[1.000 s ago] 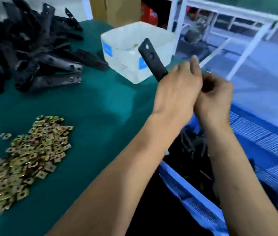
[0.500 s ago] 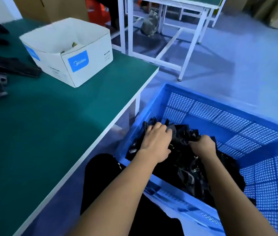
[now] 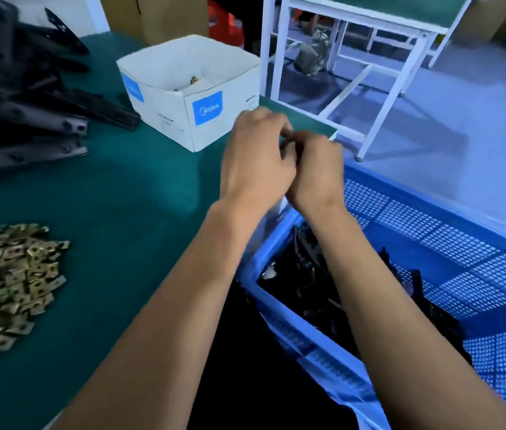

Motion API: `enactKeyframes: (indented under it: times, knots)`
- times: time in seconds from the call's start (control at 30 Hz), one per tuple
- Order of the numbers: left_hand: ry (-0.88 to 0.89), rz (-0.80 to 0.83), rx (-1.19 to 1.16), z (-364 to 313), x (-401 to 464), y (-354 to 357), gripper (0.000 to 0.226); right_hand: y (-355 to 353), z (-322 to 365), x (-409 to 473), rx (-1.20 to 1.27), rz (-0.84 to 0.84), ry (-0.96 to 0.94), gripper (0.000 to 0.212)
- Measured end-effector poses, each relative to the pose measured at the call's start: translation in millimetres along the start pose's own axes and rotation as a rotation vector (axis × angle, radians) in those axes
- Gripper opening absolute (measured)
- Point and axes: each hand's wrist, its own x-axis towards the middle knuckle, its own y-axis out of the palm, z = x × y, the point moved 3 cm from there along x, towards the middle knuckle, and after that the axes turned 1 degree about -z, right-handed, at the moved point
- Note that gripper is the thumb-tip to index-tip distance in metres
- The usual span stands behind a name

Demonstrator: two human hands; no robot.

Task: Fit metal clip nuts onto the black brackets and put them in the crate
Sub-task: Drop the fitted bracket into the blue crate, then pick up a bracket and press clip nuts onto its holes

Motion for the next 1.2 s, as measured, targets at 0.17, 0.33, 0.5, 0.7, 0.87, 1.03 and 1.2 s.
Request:
enactKeyframes:
  times: [0.17,0.33,0.5,0.7,0.87,1.03,1.2]
  knots:
    - [-0.209,-0.192,0.109,86,-25,-113,0.016,66,129,-18,0.109,0.266,-0.222,0.018]
    - [-0.395,-0.423,0.211,161,-99,-233,0.010,132,251,-75,0.157,0.518,-0.516,0.011]
    - [-0.646,-0.671,0.307,216,-177,-324,0.012,187,344,-139,0.142,0.690,-0.741,0.048]
    - [-0.925,-1.116,0.147,255,-224,-375,0.012,237,406,-171,0.040,0.711,-0.865,0.083]
    - [-0.982,-1.096,-0.064,274,-221,-364,0.010,253,411,-160,0.108,0.650,-0.820,0.032]
    - [-0.986,-0.937,-0.102,282,-210,-350,0.020,264,402,-142,0.184,0.611,-0.625,0.044]
    - [-0.985,-0.850,-0.023,279,-204,-346,0.037,278,414,-144,0.023,0.867,-0.883,0.095]
